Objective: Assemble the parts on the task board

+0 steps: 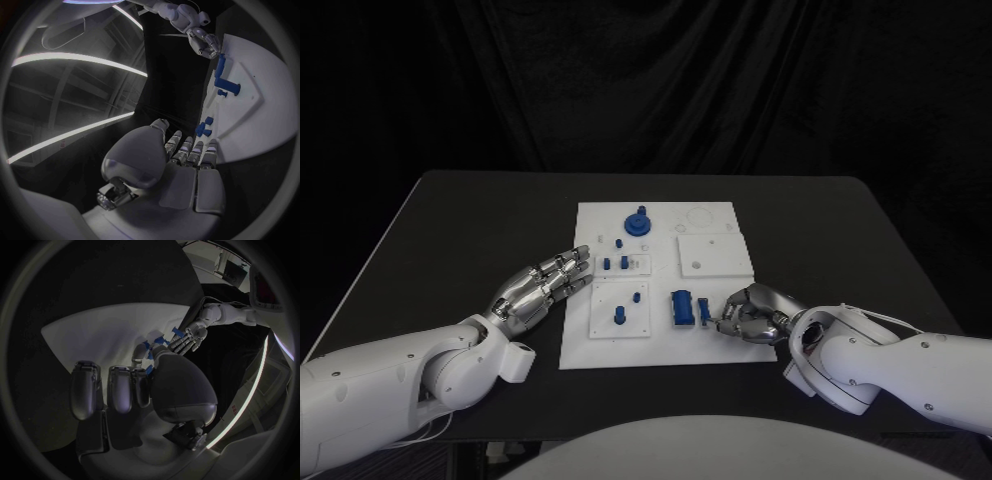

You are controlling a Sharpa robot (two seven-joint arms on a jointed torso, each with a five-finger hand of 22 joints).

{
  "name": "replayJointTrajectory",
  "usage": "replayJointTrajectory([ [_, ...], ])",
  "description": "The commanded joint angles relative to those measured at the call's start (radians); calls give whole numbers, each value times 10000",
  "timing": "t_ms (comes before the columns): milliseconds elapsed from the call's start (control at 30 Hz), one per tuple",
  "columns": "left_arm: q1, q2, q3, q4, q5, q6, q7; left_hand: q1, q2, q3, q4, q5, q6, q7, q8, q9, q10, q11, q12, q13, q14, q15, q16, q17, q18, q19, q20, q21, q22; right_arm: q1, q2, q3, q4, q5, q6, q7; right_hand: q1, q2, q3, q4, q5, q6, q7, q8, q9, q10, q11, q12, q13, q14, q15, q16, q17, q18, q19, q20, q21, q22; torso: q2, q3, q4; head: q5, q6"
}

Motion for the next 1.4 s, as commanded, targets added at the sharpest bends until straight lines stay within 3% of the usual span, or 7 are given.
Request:
replayJointTrajectory([
  [33,-24,28,4,5,38,101,233,53,-6,64,14,27,-25,8,-53,-9,2,54,29,15,14,56,48,12,16,59,27,53,-3,-27,8,0,-40,-11,-173,2,7,80,-20,-26,59,-33,-20,35,17,1076,-72,27,2635,777,-94,25,1093,-68,584,-66,-9,2207,1,3,-4,-18,1],
  [667,-31,43,4,-4,38,106,220,45,-10,75,11,27,-23,4,-53,-9,3,61,30,15,15,60,49,12,9,57,26,51,-7,-26,312,4,-450,-9,213,-370,822,222,277,-200,372,-124,-62,42,145,1076,-113,27,2635,781,-133,34,1108,-70,588,-106,-1,2210,3,-5,4,-8,1],
  [933,-35,41,4,3,37,58,261,40,-12,83,10,26,-23,0,-53,-8,3,65,32,15,14,62,47,11,5,63,25,54,0,-27,364,5,-469,-9,293,-435,1382,95,332,-403,-257,-123,-53,21,197,1076,-108,27,2635,773,-132,20,1069,-62,576,-112,-32,2199,-1,-6,6,5,1],
  [1167,-38,14,5,131,37,-341,512,34,-143,109,-66,41,151,40,-1,17,49,87,186,36,64,129,199,40,-38,133,39,94,60,-24,11,8,-104,-11,-373,40,1542,-4,259,-453,-667,-100,-37,-10,204,1076,-95,27,2635,766,-124,4,1031,-56,565,-105,-60,2189,5,1,5,119,1],
  [1267,-37,-83,6,371,37,-873,751,10,-196,124,-75,61,251,57,29,28,98,132,326,54,115,186,333,64,-86,184,46,123,96,11,-213,11,54,-11,-884,502,1394,-112,88,-258,-761,-149,12,-204,97,1076,-55,27,2635,724,-91,-85,827,-26,513,-80,-184,2146,0,-2,3,162,1],
  [1367,-29,-261,7,794,37,-1541,1001,-43,-403,138,-12,280,846,308,198,86,461,94,966,121,384,439,950,158,-337,469,60,282,262,150,-405,13,56,-10,-1500,1031,1001,-95,-176,-6,-92,14,149,-993,-509,1055,78,15,2606,441,30,-756,-472,231,38,47,-1294,1754,-5,5,7,168,1],
  [1400,-22,-301,7,875,37,-1642,1032,-46,-431,149,33,327,961,322,224,93,525,105,1048,126,430,444,1050,168,-357,515,55,308,283,199,-432,13,36,-1,-1615,1135,967,-95,-195,-11,-68,34,155,-1028,-539,1042,83,9,2589,417,39,-817,-580,254,-3,50,-1393,1719,-9,8,10,163,1],
])
